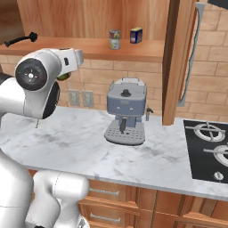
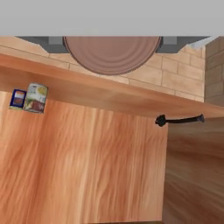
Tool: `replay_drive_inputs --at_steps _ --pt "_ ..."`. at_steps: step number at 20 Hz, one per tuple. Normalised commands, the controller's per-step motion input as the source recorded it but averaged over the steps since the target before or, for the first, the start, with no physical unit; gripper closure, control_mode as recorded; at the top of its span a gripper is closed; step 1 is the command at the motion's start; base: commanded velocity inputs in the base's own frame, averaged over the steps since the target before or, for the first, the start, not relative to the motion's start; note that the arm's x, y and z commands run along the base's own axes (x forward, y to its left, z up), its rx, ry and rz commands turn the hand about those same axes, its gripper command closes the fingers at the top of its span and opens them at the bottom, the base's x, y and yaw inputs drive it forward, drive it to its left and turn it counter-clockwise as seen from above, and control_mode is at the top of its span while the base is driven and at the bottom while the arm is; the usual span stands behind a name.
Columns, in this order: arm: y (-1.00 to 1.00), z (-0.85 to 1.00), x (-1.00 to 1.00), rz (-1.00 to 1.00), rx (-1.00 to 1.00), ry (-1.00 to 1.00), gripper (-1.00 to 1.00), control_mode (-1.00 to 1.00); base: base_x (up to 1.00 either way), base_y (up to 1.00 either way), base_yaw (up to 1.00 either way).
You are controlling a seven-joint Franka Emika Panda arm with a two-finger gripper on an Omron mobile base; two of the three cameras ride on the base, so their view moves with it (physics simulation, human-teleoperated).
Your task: Pick the cans from the counter and place them in their designated side in the cabinet.
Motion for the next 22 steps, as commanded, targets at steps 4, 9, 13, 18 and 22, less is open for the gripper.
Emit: replay_drive_inputs --at_steps 4,9,13,18,22 --pt "0.0 0.0 0.0 0.0 0.0 -0.1 1.0 -1.0 0.0 0.0 0.0" --pt "0.0 0.0 0.0 0.0 0.0 -0.11 1.0 -1.0 0.0 0.0 0.0" --pt "0.0 0.11 0.03 0.0 0.0 -0.08 1.0 -1.0 0.0 0.0 0.0" --pt "0.0 0.18 0.06 0.0 0.0 -0.02 1.0 -1.0 0.0 0.0 0.0" --pt "0.0 0.2 0.12 0.0 0.0 0.01 1.0 -1.0 0.0 0.0 0.0"
